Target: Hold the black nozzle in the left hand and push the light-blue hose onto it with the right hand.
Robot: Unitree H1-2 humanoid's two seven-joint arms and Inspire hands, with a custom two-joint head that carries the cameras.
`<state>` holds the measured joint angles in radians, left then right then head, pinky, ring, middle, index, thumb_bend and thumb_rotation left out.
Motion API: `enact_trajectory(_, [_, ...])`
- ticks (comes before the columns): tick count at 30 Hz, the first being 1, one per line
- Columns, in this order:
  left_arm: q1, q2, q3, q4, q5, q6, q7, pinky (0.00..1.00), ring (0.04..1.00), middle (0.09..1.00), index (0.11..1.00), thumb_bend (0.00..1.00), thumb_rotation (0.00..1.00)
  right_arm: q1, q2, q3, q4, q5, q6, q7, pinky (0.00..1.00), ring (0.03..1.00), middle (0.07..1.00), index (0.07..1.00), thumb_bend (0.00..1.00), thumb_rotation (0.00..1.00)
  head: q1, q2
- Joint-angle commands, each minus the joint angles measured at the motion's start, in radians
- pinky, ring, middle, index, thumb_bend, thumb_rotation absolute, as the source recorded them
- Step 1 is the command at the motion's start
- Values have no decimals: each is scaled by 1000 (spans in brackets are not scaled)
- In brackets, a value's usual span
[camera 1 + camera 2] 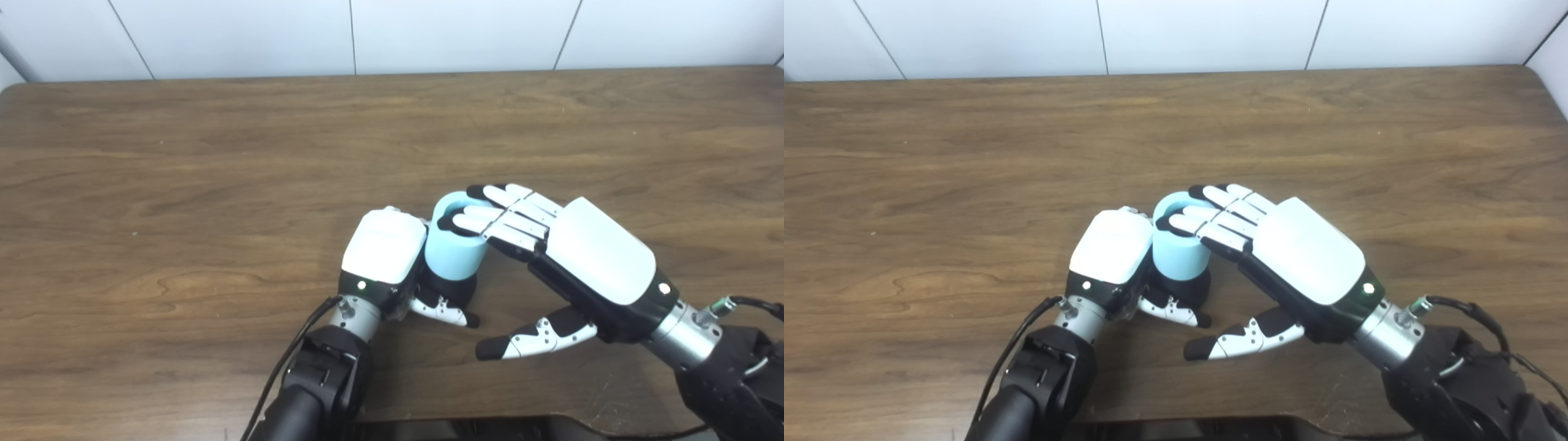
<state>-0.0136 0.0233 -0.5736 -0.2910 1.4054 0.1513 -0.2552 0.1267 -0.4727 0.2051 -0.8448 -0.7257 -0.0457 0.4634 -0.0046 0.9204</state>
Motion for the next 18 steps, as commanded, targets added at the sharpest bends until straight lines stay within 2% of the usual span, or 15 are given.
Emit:
enact_trajectory(1, [3, -7, -6, -13, 26, 1, -12, 745, 604, 525, 463, 521, 0, 61, -55, 49, 86, -35, 6, 137, 903, 870, 851, 828, 555, 923, -1, 1])
enact_trajectory(18, [3, -8, -7, -17, 27, 3, -18, 756, 605, 524, 462, 521, 0, 56, -58, 74, 107, -39, 10, 124, 925, 869, 854, 835, 557, 941, 1, 3])
